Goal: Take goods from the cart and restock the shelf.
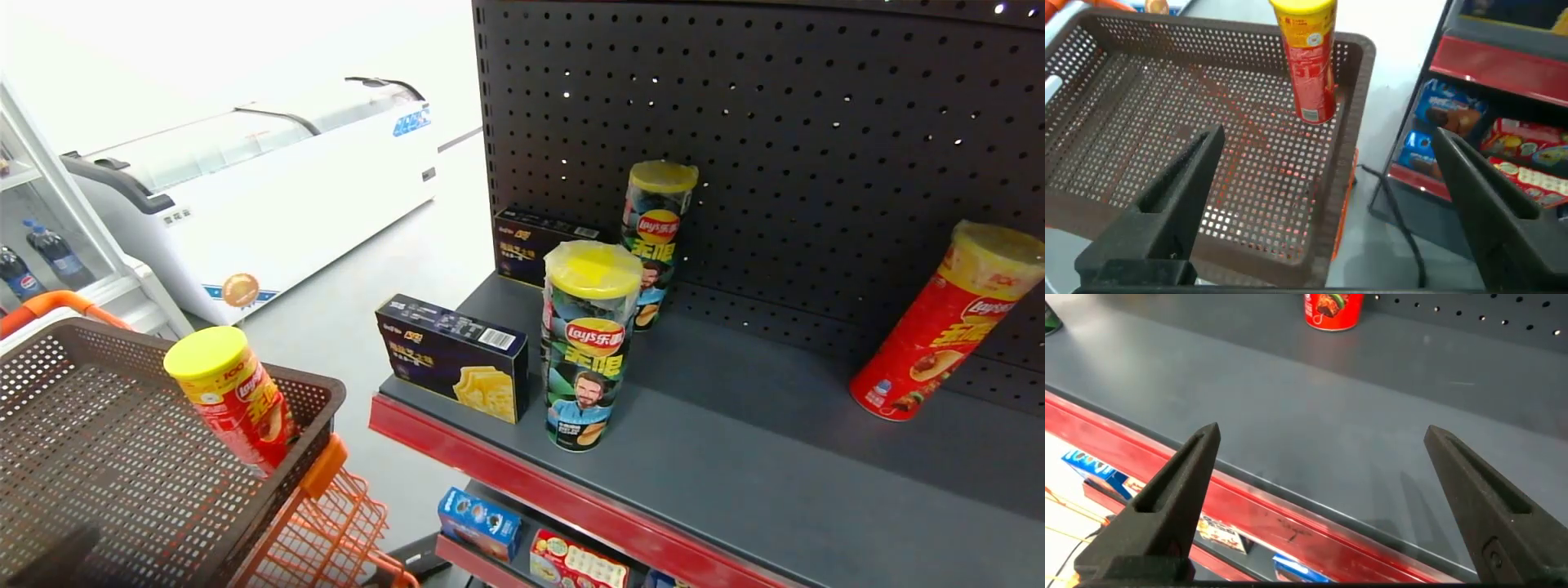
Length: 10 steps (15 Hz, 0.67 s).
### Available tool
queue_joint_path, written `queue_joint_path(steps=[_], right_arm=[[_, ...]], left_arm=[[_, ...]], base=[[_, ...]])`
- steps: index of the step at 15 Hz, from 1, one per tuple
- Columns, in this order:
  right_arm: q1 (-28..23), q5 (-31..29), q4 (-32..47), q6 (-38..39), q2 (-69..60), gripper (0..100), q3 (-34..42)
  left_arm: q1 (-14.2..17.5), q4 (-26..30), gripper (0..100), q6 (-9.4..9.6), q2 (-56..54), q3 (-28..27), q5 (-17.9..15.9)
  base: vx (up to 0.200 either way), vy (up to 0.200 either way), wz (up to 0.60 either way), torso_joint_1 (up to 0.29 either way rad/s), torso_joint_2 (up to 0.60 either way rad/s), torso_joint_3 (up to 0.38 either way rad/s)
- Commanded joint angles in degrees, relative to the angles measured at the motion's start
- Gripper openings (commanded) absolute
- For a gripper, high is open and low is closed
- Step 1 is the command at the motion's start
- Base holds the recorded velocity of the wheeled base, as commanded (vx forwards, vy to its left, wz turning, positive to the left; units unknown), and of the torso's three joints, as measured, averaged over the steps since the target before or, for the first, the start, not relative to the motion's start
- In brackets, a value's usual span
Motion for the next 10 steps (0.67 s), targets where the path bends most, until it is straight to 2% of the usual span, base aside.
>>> queue_joint_path(steps=[1,2,3,6,7,8,10], right_arm=[[0.0,0.0,0.0,-0.1,0.1,100,0.0],[0.0,0.0,0.0,-0.1,0.1,100,0.0],[0.0,0.0,0.0,-0.1,0.1,100,0.0],[0.0,0.0,0.0,-0.1,0.1,100,0.0],[0.0,0.0,0.0,-0.1,0.1,100,0.0],[0.0,0.0,0.0,-0.1,0.1,100,0.0],[0.0,0.0,0.0,-0.1,0.1,100,0.0]], left_arm=[[4.3,-5.7,100,2.54,14.4,1.1,-2.6],[4.0,-10.4,100,3.33,18.2,3.1,-2.0],[4.0,-18.4,100,3.33,23.9,5.6,-0.6],[4.1,-38.4,100,2.89,36.9,9.9,-0.3],[4.0,-40.9,100,2.72,38.6,10.2,-0.3],[3.6,-47.1,100,2.54,42.9,10.6,-0.3],[3.4,-53.3,100,1.93,49.0,11.2,-0.3]], base=[[0.0,0.0,0.0,0.0,0.0,0.0],[0.0,0.0,0.0,0.0,0.0,0.0],[0.0,0.0,0.0,0.0,0.0,0.0],[0.0,0.0,0.0,0.0,0.0,0.0],[0.0,0.0,0.0,0.0,0.0,0.0],[0.0,0.0,0.0,0.0,0.0,0.0],[0.0,0.0,0.0,0.0,0.0,0.0]])
